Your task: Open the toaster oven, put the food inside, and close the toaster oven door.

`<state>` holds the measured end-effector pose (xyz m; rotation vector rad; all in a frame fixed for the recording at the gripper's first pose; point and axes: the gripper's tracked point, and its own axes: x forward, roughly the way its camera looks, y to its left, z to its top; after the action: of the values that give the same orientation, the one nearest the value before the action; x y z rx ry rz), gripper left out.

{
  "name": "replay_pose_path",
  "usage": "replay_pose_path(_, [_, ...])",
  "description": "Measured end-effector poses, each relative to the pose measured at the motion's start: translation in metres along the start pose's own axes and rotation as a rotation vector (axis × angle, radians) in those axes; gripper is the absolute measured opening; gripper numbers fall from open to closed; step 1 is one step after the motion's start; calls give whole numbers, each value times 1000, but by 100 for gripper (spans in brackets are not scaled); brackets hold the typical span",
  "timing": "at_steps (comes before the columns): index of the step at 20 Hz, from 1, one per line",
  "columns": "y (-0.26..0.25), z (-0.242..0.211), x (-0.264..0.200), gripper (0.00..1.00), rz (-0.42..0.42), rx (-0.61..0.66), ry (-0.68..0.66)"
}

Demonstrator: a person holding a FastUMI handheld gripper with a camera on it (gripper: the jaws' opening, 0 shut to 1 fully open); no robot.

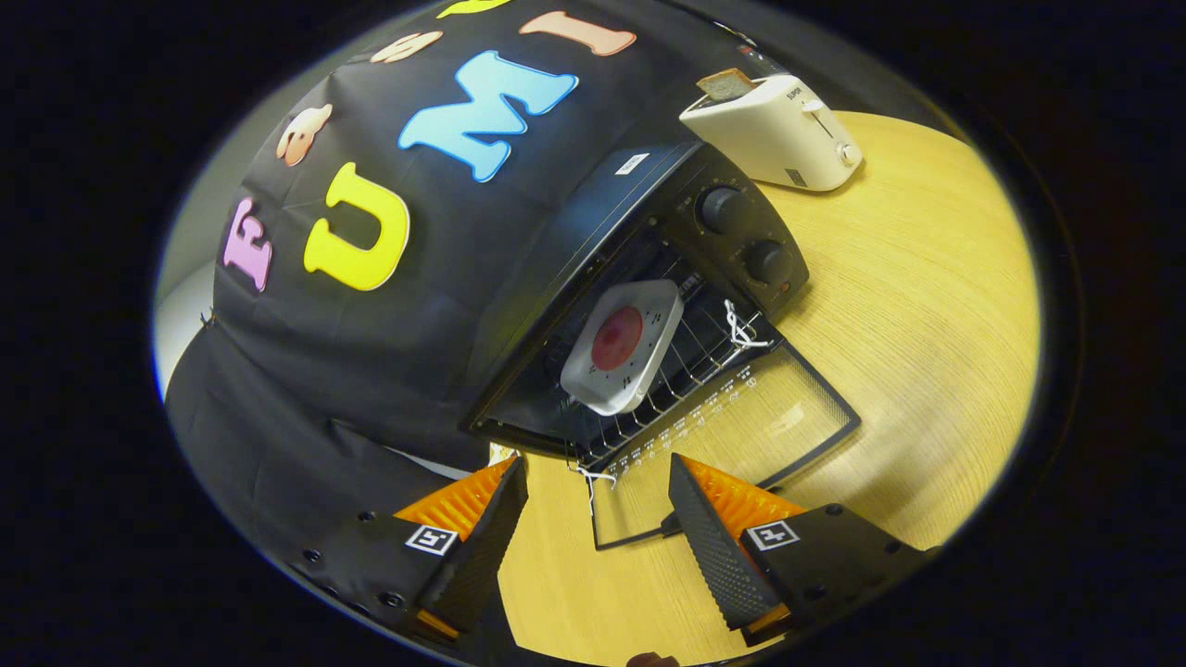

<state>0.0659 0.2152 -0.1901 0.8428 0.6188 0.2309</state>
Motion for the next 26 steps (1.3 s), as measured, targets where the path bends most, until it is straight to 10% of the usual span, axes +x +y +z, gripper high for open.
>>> replay_pose_path(26, [-79, -91, 4, 98, -421, -555, 326])
